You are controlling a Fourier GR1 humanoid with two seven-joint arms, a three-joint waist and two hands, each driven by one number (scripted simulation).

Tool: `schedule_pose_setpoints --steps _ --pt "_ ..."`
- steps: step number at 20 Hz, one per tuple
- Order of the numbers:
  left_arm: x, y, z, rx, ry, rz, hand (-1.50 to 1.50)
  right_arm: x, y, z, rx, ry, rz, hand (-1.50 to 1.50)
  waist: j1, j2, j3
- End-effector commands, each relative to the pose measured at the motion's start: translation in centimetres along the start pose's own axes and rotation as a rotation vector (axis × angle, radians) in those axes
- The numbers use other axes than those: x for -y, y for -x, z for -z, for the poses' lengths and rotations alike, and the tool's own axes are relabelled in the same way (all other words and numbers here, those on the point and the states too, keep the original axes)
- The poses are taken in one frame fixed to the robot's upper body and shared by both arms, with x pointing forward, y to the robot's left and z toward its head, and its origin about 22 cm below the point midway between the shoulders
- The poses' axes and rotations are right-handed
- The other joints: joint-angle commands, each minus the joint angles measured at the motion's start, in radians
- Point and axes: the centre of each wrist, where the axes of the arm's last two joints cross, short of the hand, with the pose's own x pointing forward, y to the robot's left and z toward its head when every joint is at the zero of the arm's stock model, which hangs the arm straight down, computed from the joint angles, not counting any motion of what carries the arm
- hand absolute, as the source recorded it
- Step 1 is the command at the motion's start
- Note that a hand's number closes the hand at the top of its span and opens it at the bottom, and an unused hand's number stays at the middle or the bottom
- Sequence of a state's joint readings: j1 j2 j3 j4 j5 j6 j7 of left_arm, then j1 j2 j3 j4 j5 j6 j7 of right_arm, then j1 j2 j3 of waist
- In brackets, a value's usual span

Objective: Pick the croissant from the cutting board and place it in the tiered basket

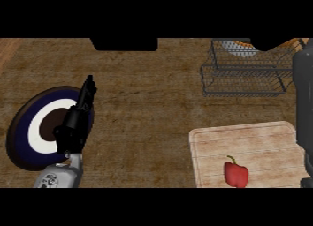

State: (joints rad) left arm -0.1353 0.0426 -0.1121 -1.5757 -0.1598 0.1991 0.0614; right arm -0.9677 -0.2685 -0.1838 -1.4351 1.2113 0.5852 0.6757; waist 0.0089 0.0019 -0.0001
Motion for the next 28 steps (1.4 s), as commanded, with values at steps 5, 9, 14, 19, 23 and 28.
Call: schedule_pose_setpoints --steps 5,9,14,19,23,28 --pt "0.6 -0.1 0.6 0.008 -0.002 -0.003 0.0 -3.9 3.3 3.0 -0.173 -0.045 0.26 -1.5 -0.004 0.003 0.001" --pt "0.7 0.2 0.8 0.003 0.001 -0.026 0.0 -3.7 3.5 3.9 -0.118 -0.105 0.331 -1.5 -0.005 0.0 0.0" --pt "-0.2 -0.2 1.0 0.003 -0.018 -0.003 0.0 -3.8 6.1 4.0 -0.131 0.004 0.529 -1.5 -0.01 -0.001 0.001" --pt "0.9 0.3 -0.4 0.004 -0.012 -0.003 0.0 -0.6 9.4 3.8 -0.255 0.142 0.658 -1.5 -0.017 -0.005 0.0" --pt "-1.1 0.5 -0.7 -0.03 -0.024 0.016 0.0 -1.0 14.4 1.8 -0.374 0.175 0.728 -1.5 -0.031 -0.01 0.001" --pt "-1.0 0.7 -0.6 -0.034 -0.045 -0.004 0.0 -0.3 22.4 -1.5 -0.417 0.225 0.866 -1.5 -0.05 -0.012 0.001"
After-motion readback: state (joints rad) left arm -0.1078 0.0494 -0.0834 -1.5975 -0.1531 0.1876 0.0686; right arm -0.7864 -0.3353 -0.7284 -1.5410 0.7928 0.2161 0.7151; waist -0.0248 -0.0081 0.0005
